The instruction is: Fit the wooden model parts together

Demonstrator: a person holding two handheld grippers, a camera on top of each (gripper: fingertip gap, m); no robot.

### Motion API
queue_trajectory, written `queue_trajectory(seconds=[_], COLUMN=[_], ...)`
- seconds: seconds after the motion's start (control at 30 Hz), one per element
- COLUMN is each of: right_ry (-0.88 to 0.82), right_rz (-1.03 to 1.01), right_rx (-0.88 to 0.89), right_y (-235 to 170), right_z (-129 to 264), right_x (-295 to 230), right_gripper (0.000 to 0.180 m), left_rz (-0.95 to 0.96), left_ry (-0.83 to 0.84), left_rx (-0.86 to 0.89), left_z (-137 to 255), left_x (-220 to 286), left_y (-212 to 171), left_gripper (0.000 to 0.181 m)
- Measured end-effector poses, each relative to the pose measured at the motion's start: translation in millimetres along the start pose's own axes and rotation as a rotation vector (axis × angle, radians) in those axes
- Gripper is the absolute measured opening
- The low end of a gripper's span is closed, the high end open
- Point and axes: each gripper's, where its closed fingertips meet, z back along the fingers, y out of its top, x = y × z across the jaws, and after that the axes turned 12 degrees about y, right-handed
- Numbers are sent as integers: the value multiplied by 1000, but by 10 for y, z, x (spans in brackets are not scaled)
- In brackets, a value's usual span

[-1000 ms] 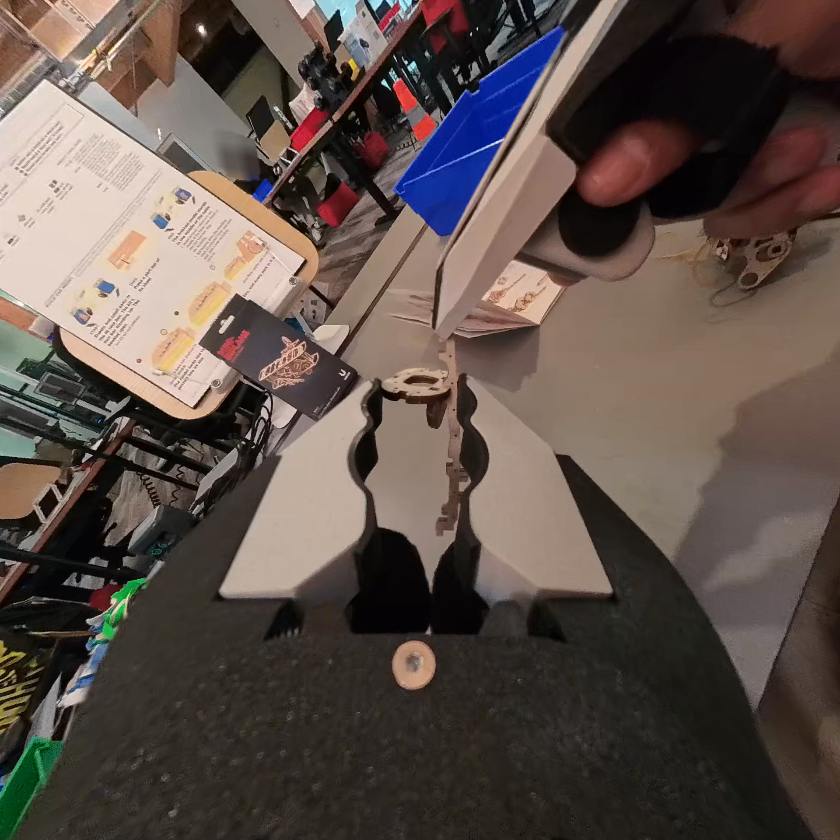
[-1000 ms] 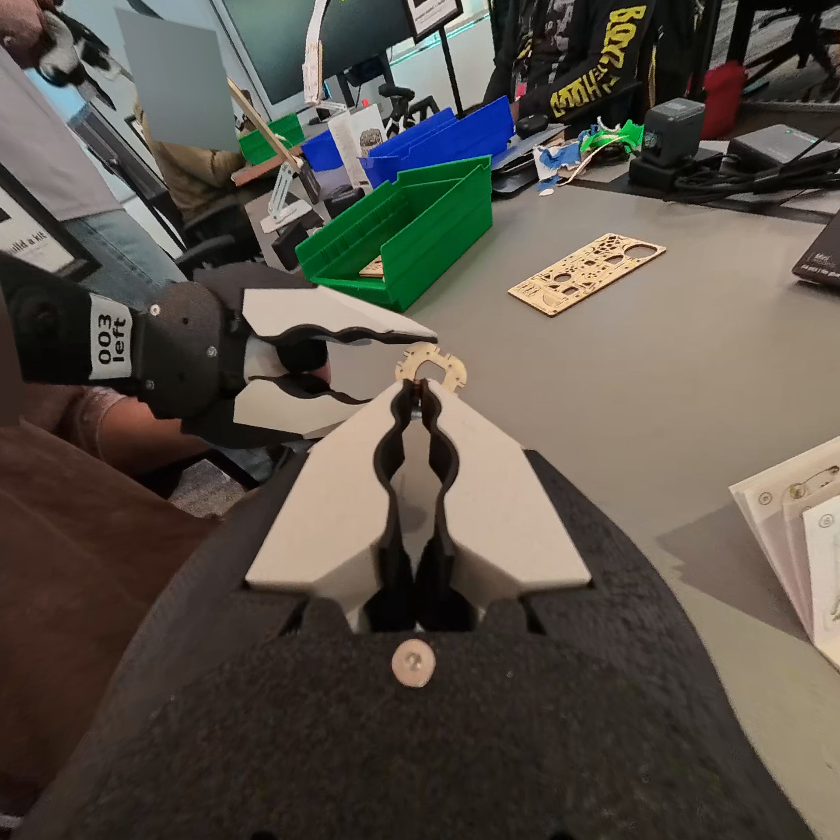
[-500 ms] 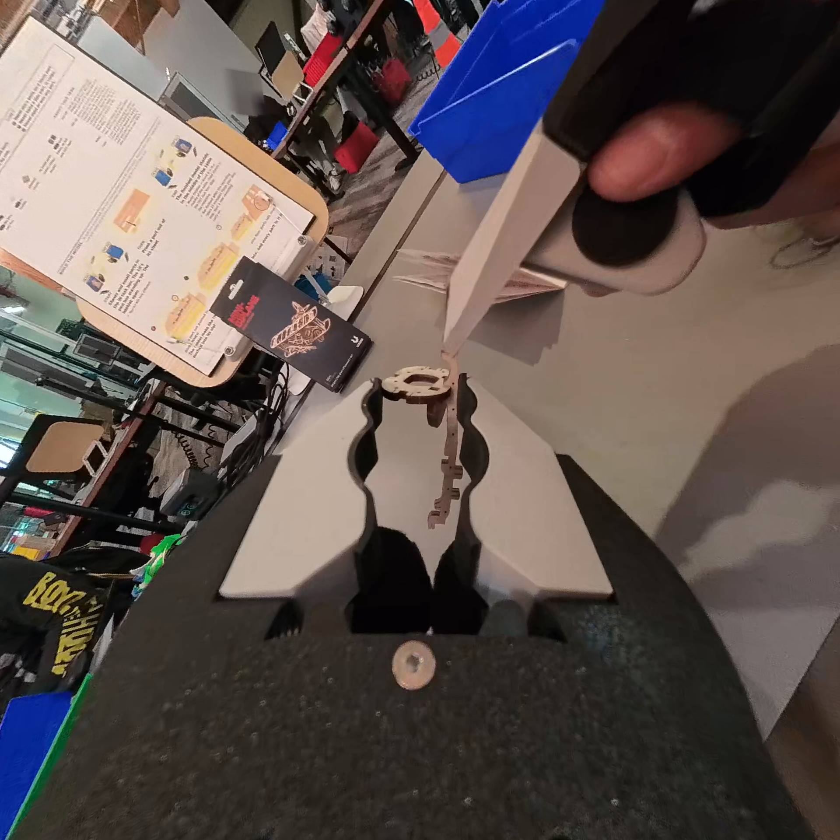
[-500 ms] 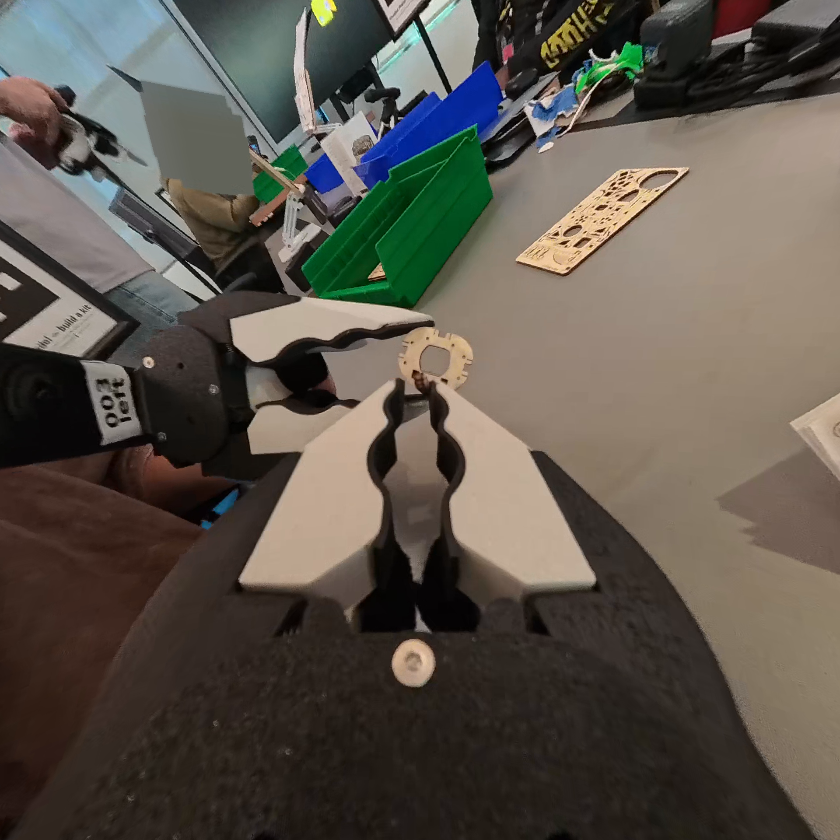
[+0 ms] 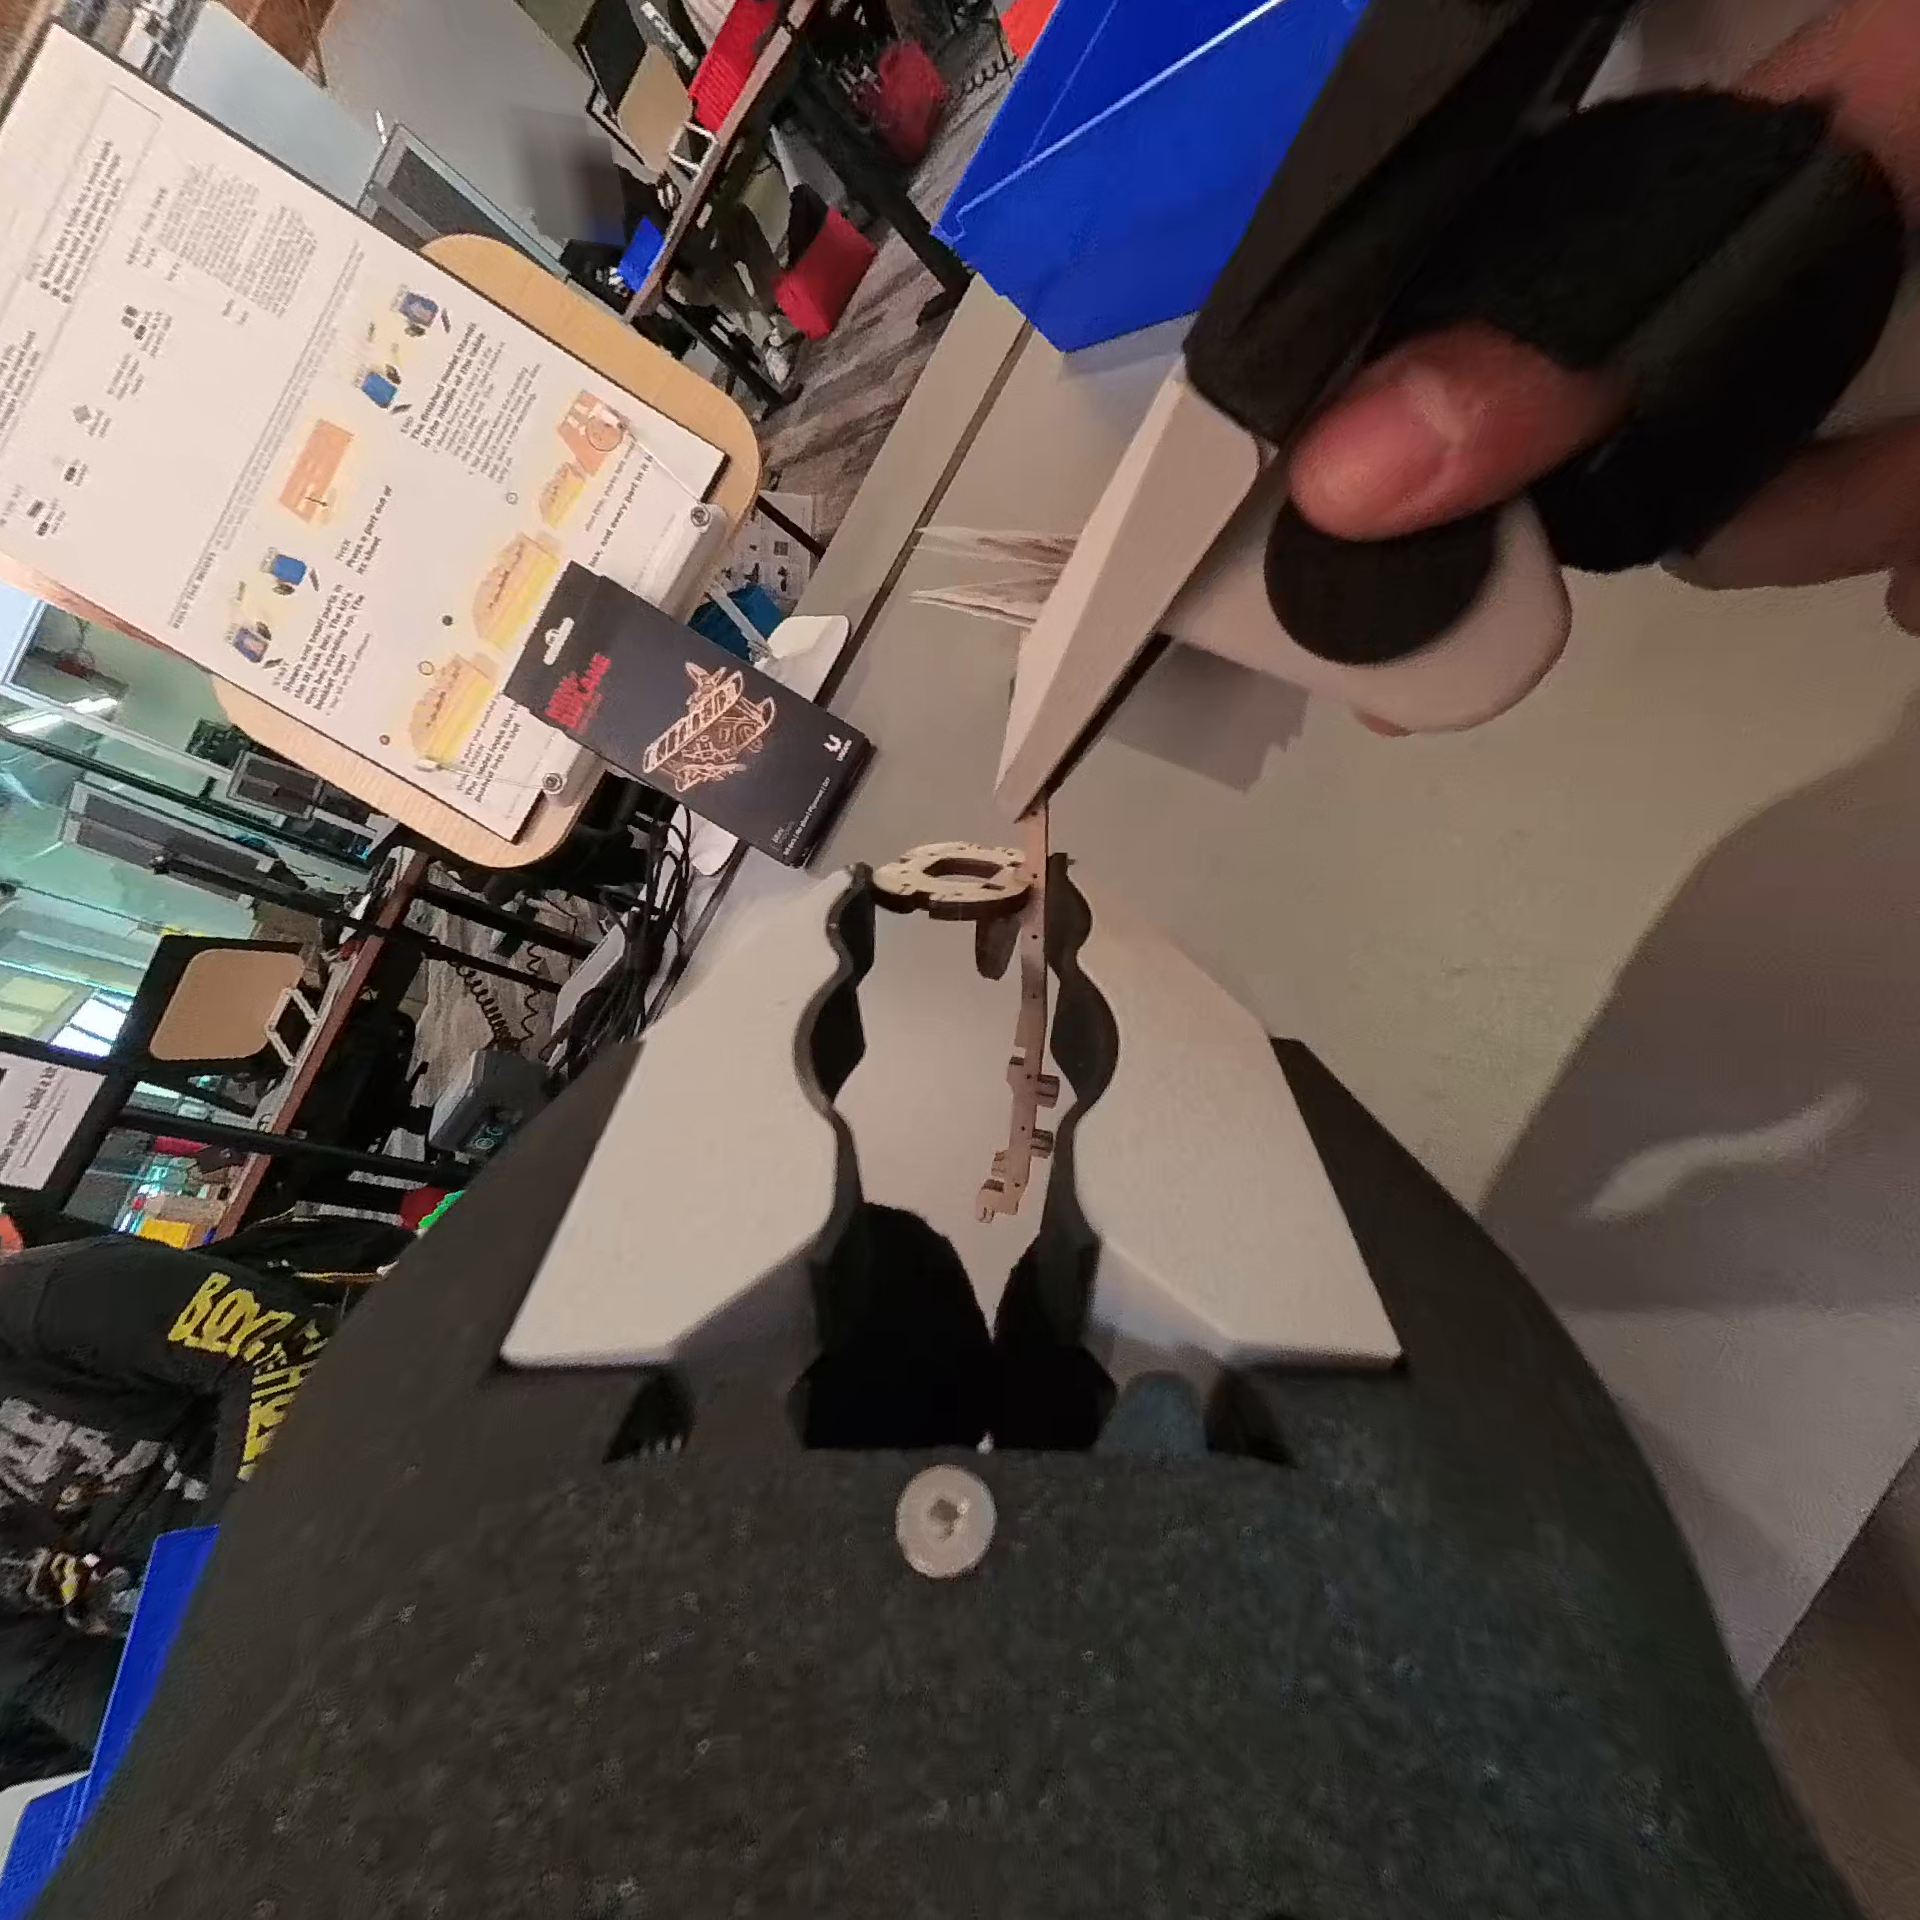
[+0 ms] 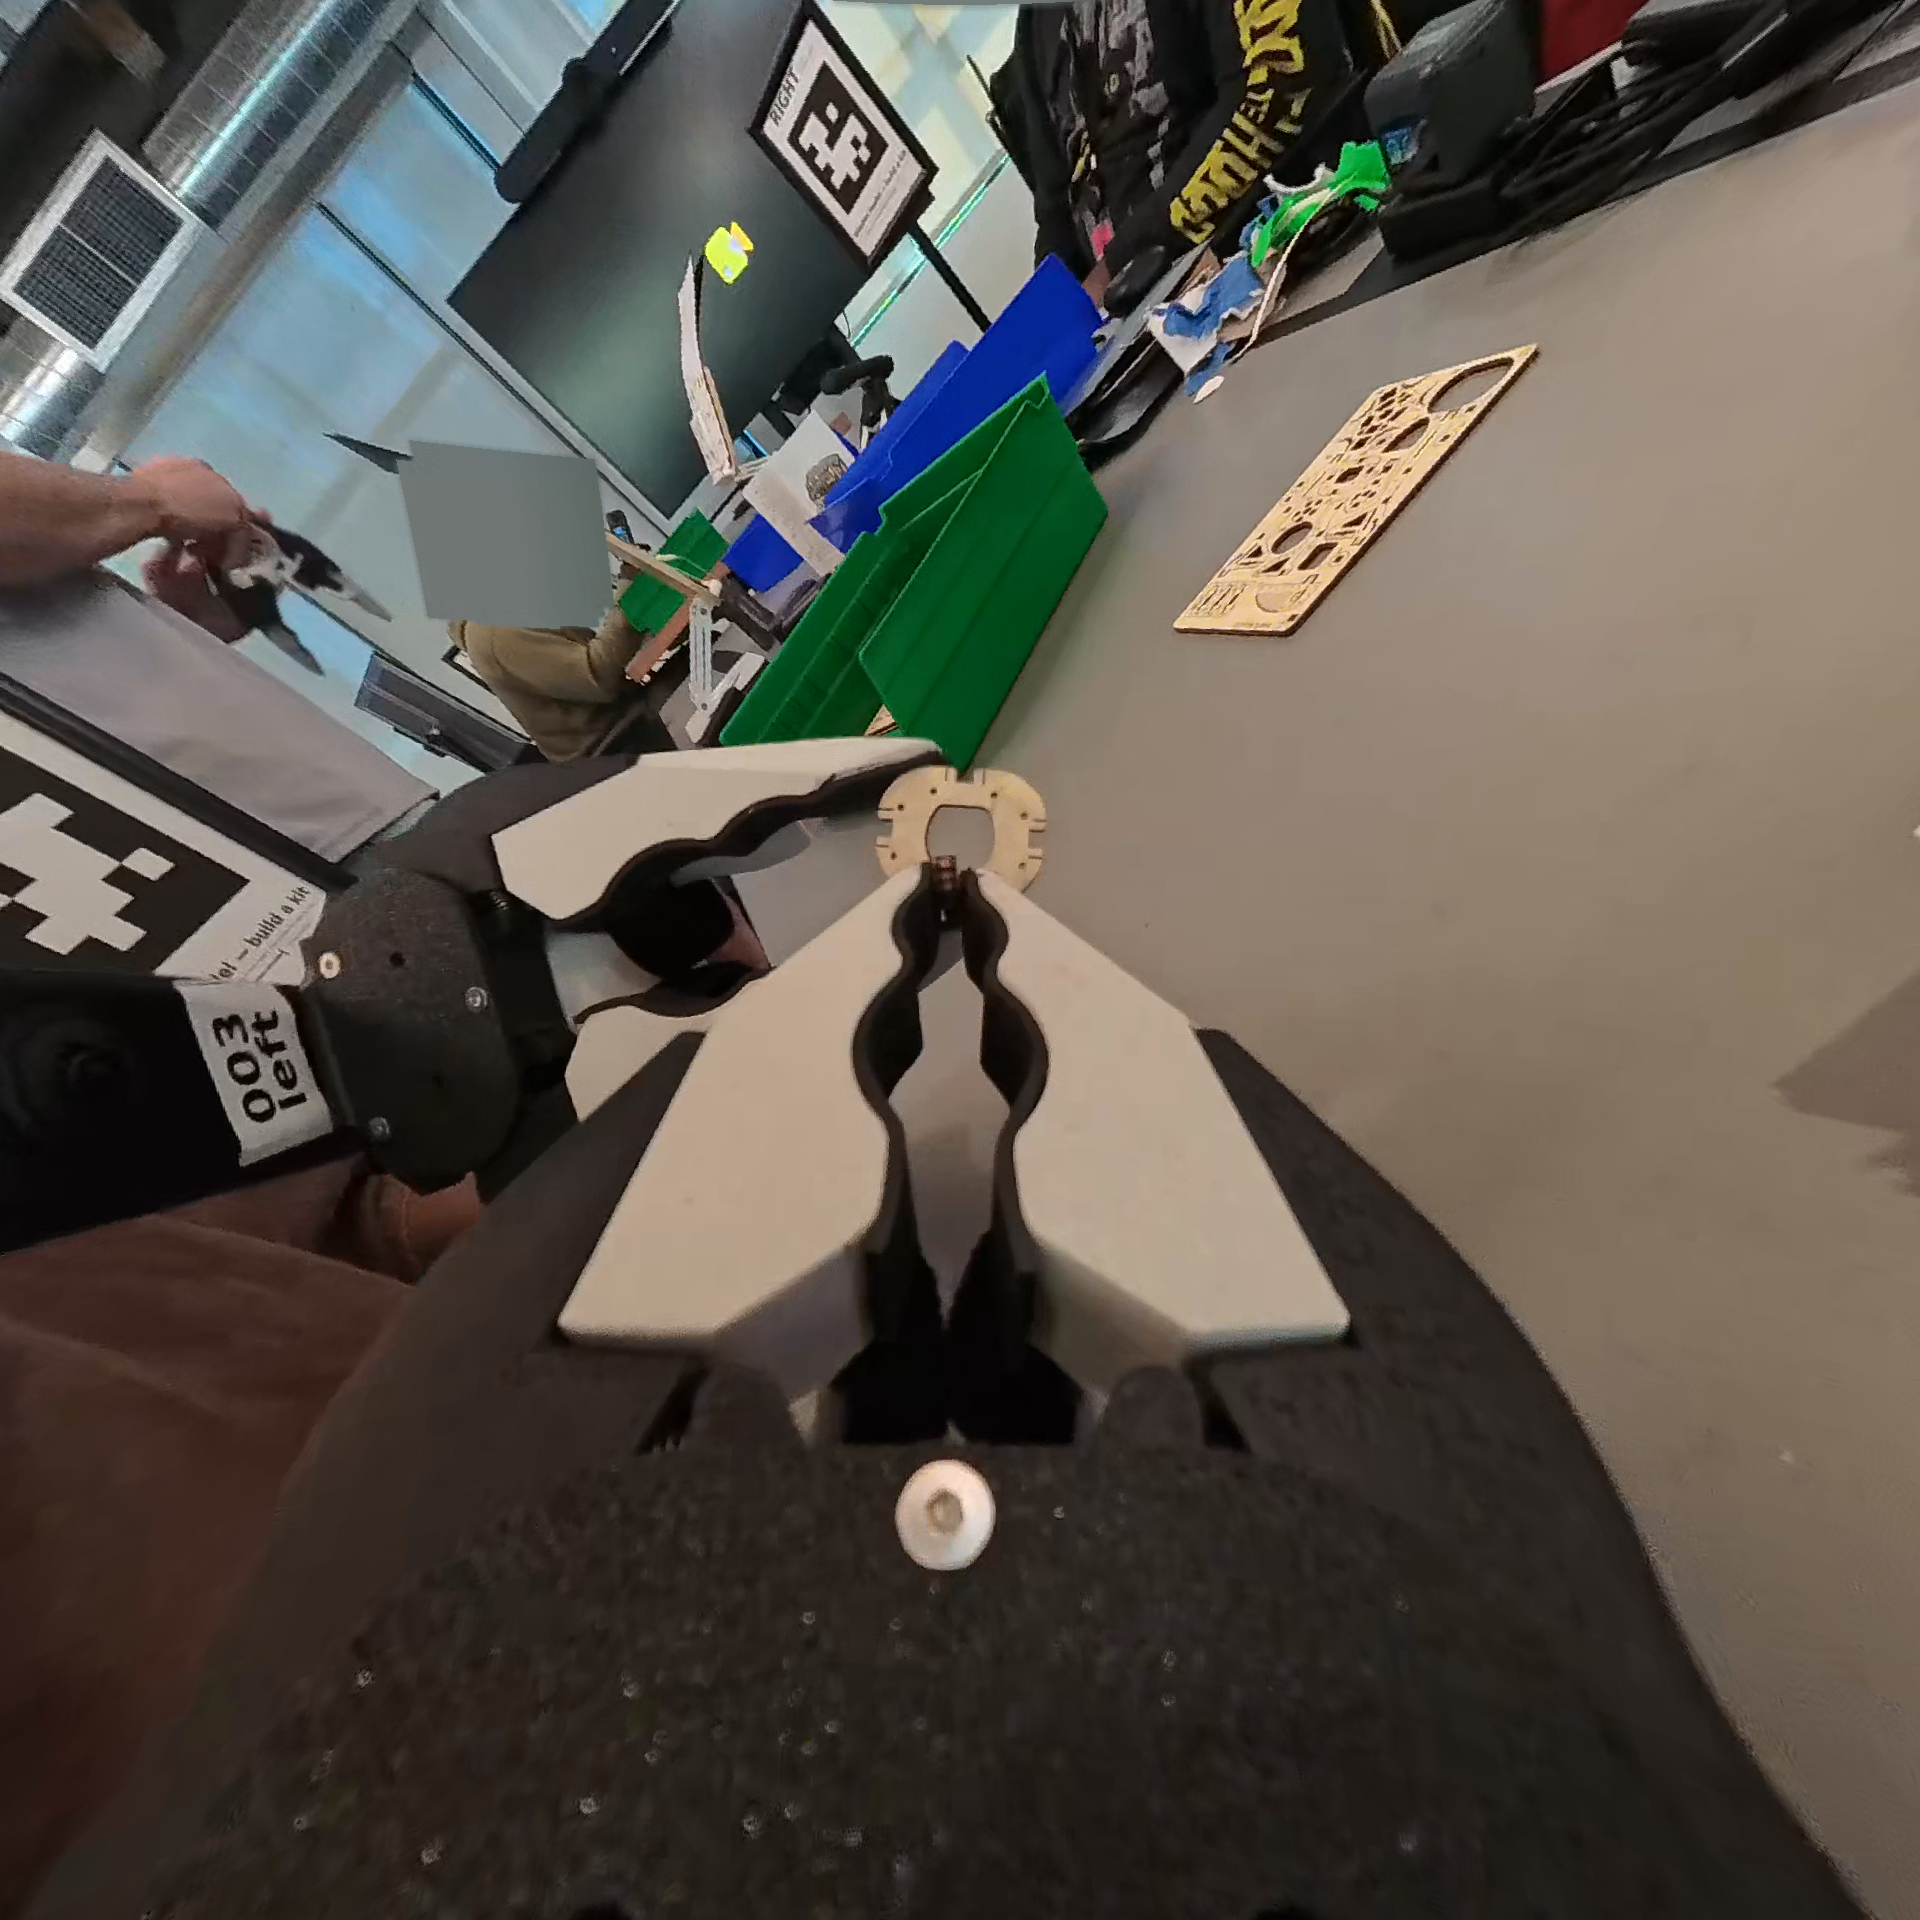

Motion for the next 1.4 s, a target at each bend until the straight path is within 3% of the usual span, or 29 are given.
queue_trajectory(seconds=[0.13,0.3,0.47,0.8,0.93,1.4], right_ry=[28,14,-4,-5,-11,-58], right_rz=[44,122,180,186,201,146], right_rx=[-43,-68,-126,-196,-224,-328], right_y=[15,117,72,-88,-133,-311], right_z=[0,172,149,-6,-22,19], right_x=[-38,70,99,67,74,152], right_gripper=[4,34,45,45,37,35], left_rz=[19,-4,-48,-111,-141,-158], left_ry=[-6,26,22,10,12,-74], left_rx=[14,-10,-19,33,70,29], left_z=[2,-25,-39,12,29,49], left_x=[-20,-83,-37,112,168,318], left_y=[-2,-69,-77,50,117,18], left_gripper=[30,30,30,30,31,30])
